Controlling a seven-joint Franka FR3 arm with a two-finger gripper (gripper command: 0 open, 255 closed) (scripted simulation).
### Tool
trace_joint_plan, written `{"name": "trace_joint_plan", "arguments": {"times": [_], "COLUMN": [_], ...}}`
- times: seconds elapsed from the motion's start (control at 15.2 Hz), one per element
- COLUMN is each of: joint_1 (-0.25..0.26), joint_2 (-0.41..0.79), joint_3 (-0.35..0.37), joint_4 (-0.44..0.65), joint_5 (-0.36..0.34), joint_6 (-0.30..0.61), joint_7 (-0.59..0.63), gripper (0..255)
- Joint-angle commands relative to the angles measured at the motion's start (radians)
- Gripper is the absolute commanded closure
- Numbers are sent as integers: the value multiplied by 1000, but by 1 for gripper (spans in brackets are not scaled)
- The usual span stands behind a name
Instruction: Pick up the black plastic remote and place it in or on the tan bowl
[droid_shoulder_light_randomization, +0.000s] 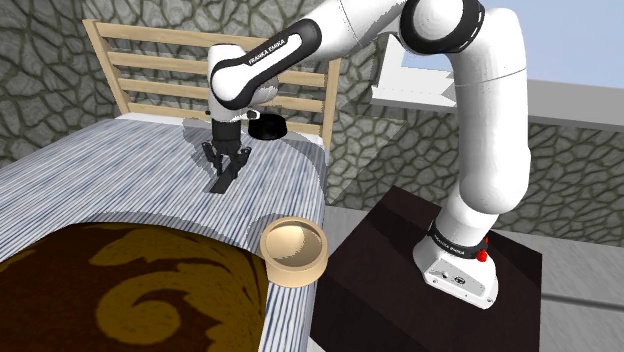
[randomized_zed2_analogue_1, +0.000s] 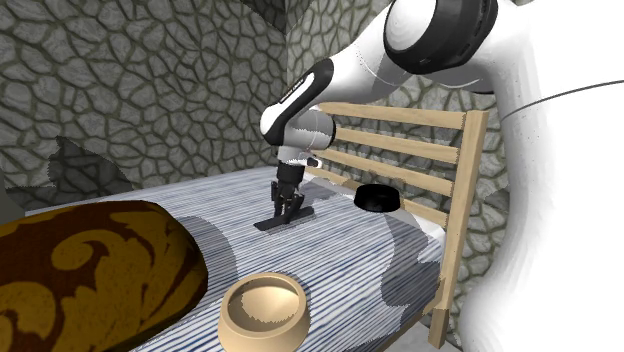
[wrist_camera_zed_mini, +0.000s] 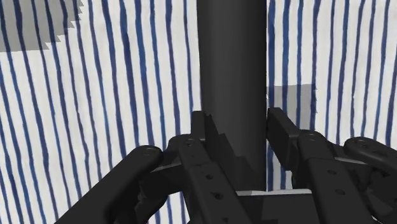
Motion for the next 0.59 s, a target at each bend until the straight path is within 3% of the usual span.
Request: {"name": "trace_joint_plan", "arguments": {"times": [0.0,0.53], "joint_1": [-2,-9], "joint_2": [-13,-62], "joint_3": [2,11], "joint_4": [8,48], "joint_5": [3,16], "joint_6": [-20,-107], "joint_7": [1,8], "gripper": [255,255]}}
